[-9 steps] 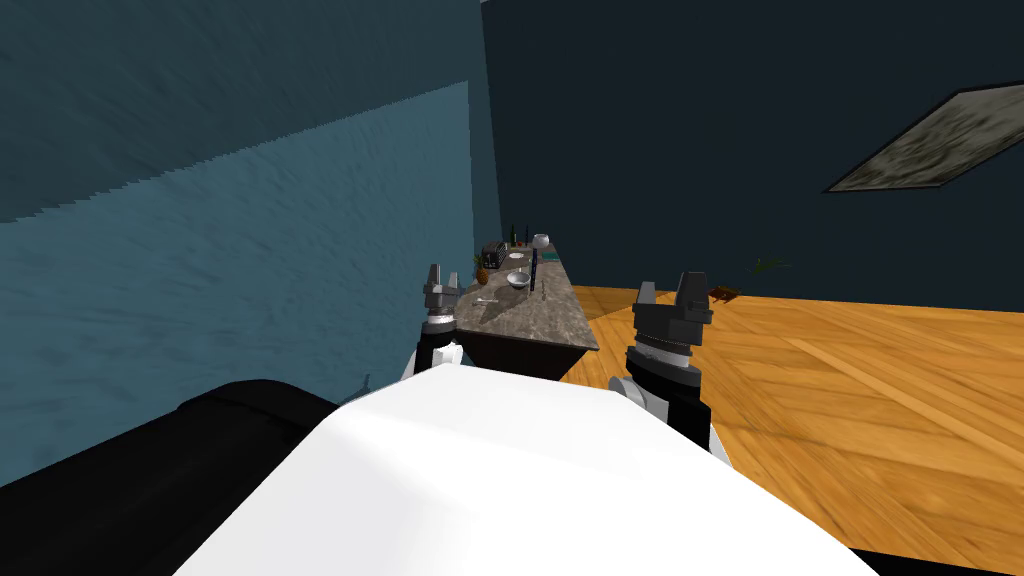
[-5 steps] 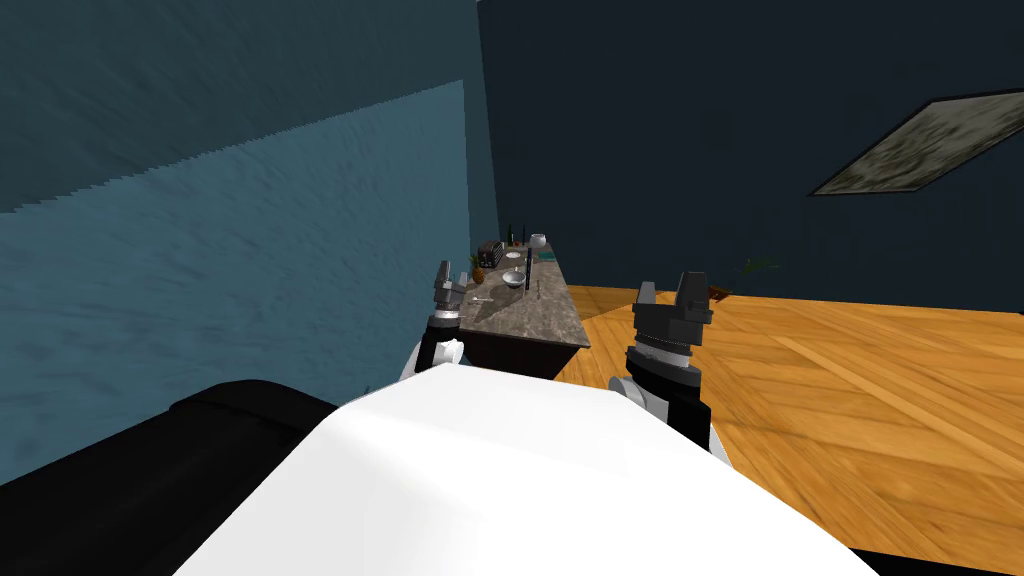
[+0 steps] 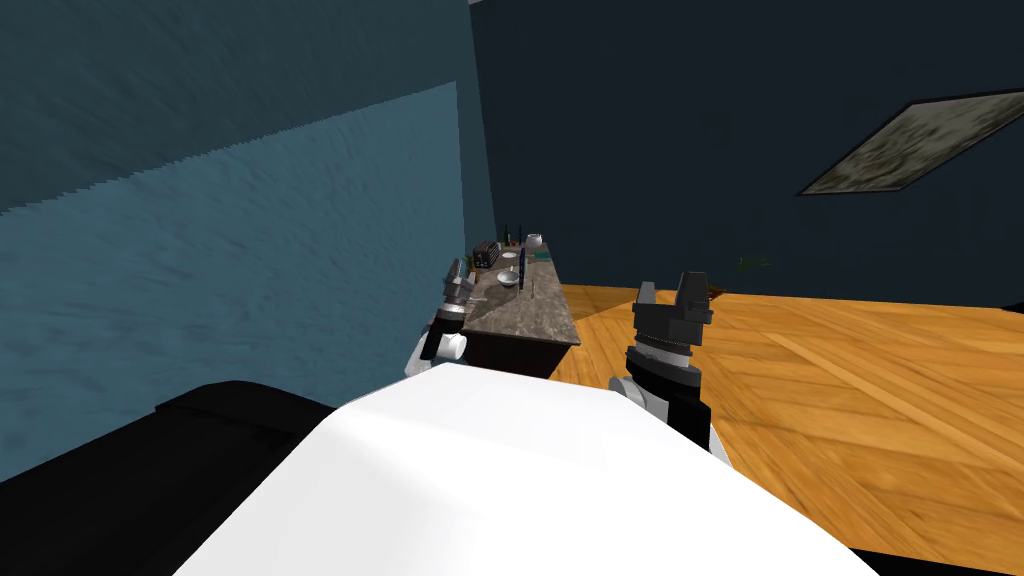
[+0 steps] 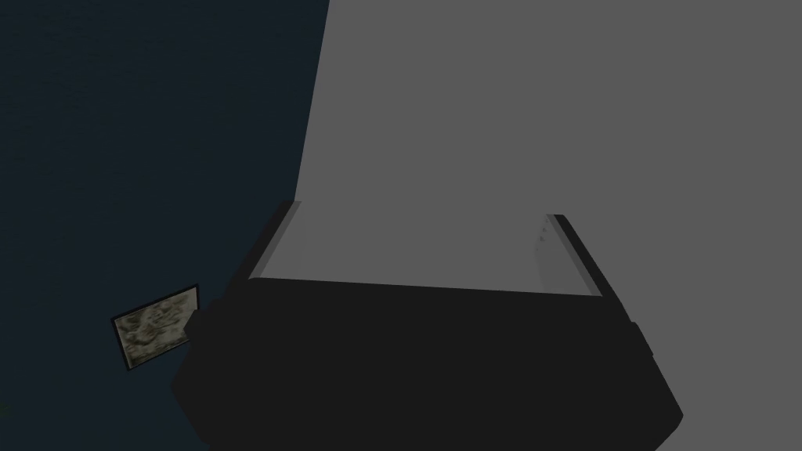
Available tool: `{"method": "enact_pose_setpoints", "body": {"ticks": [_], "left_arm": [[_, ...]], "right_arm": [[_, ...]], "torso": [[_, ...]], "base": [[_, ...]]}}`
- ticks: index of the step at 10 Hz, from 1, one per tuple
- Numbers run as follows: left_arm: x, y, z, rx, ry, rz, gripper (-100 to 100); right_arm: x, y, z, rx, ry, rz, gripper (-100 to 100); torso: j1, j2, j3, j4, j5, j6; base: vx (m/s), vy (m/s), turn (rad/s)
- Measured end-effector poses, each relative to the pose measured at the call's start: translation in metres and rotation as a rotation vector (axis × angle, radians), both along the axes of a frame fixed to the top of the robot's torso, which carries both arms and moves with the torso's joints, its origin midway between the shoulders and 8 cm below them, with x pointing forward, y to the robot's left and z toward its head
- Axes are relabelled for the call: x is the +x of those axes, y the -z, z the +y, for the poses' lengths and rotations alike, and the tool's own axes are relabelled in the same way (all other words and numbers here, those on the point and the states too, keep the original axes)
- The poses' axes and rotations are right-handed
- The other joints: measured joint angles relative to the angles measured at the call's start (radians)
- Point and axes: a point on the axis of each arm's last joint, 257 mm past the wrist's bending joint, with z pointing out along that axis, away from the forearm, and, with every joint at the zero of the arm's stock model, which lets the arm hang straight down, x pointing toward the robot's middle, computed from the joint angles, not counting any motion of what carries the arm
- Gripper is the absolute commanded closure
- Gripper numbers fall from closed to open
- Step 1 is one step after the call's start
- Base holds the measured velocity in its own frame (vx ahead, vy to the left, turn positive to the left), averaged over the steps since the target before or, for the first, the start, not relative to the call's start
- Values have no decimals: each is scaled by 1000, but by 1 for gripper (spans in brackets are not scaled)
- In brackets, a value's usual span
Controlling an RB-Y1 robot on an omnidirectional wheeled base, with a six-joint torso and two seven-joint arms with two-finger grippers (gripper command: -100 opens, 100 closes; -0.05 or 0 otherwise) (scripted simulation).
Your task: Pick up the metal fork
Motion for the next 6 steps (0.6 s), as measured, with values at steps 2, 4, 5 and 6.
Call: {"method": "enact_pose_setpoints", "body": {"ticks": [2, 4, 5, 6], "left_arm": [[11, 3, -9, 1, 22, 34, -100], [30, 13, -19, 4, 49, 88, -100], [38, 16, -23, 6, 63, 112, -100], [46, 22, -23, 8, 68, 137, -100]], "right_arm": [[0, 0, 0, 0, 0, 0, 0], [0, 0, 0, 0, 0, 0, 0], [0, 0, 0, 0, 0, 0, 0], [0, 0, 0, 0, 0, 0, 0]], "torso": [[0, 0, 0, 0, 0, 0], [-1, -1, 0, 0, 0, 0], [0, 0, 0, 0, 0, 0], [1, -1, 0, 0, 0, 0]], "base": [[-10, -83, -29], [-8, -76, -19], [-8, -56, -14], [-17, -64, -28]]}}
